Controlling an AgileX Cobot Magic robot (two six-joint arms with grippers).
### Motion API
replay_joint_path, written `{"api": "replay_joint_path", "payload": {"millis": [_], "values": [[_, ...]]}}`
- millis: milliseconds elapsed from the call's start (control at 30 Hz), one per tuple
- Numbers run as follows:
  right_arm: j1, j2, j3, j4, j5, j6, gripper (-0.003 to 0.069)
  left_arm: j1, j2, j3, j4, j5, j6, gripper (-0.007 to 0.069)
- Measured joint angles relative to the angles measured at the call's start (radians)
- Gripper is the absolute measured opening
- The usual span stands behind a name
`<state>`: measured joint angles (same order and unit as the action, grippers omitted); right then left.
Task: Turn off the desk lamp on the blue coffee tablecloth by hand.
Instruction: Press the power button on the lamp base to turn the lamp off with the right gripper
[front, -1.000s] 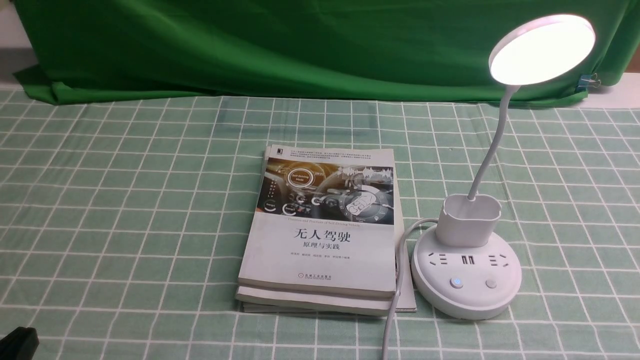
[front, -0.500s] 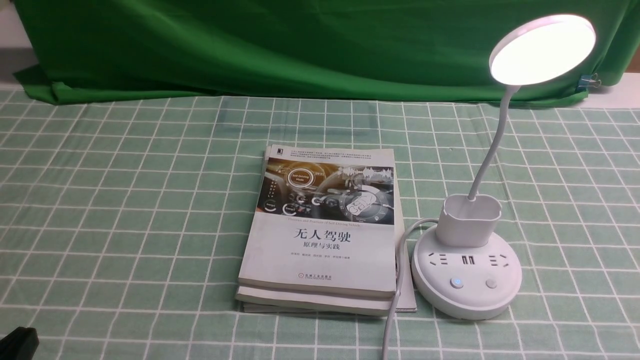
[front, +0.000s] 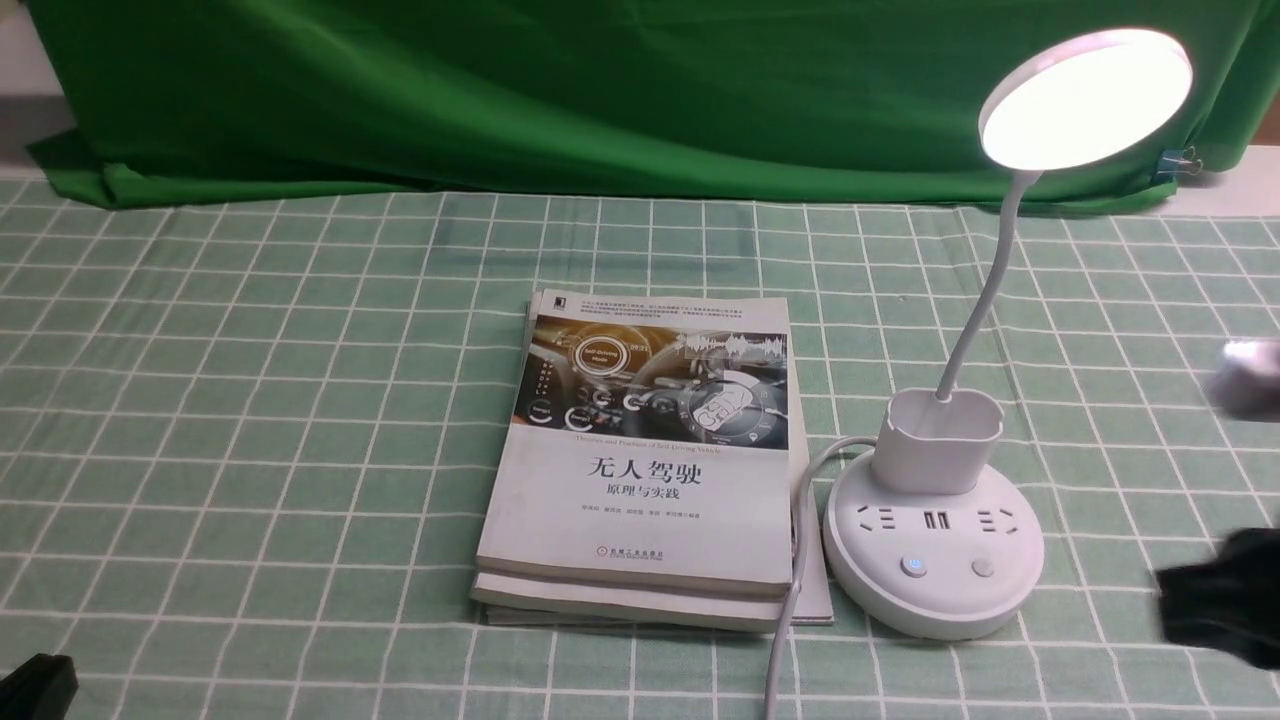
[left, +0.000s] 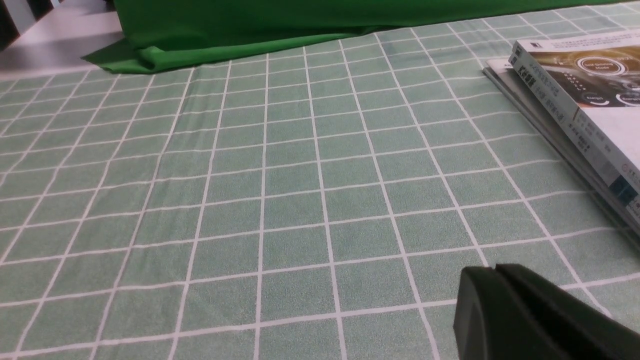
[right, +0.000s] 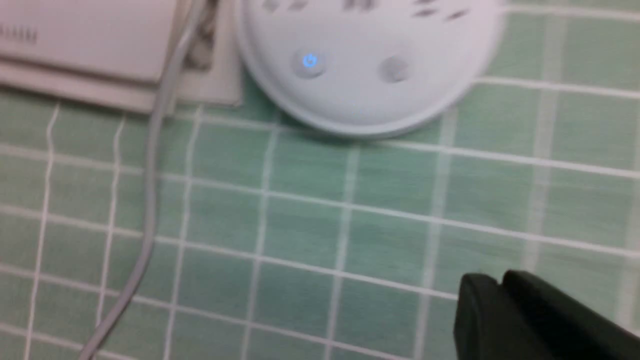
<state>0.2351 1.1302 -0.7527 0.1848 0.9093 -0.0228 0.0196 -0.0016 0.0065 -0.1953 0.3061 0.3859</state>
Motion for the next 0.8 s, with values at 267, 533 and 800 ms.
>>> {"api": "replay_joint_path", "payload": {"millis": [267,533,800], "values": [[0.106,0.301,-0.159,-0.033,-0.016,0.010,0.0055,0.000,0.000,0.000,0.000,0.000,0.000,0.0000],[0.112,0.466,-0.253,-0.072,-0.049,0.029,0.0056,0.000,0.000,0.000,0.000,0.000,0.000,0.0000],[0.111,0.539,-0.261,-0.079,-0.085,0.032,0.0057,0.000,0.000,0.000,0.000,0.000,0.000,0.0000]]}}
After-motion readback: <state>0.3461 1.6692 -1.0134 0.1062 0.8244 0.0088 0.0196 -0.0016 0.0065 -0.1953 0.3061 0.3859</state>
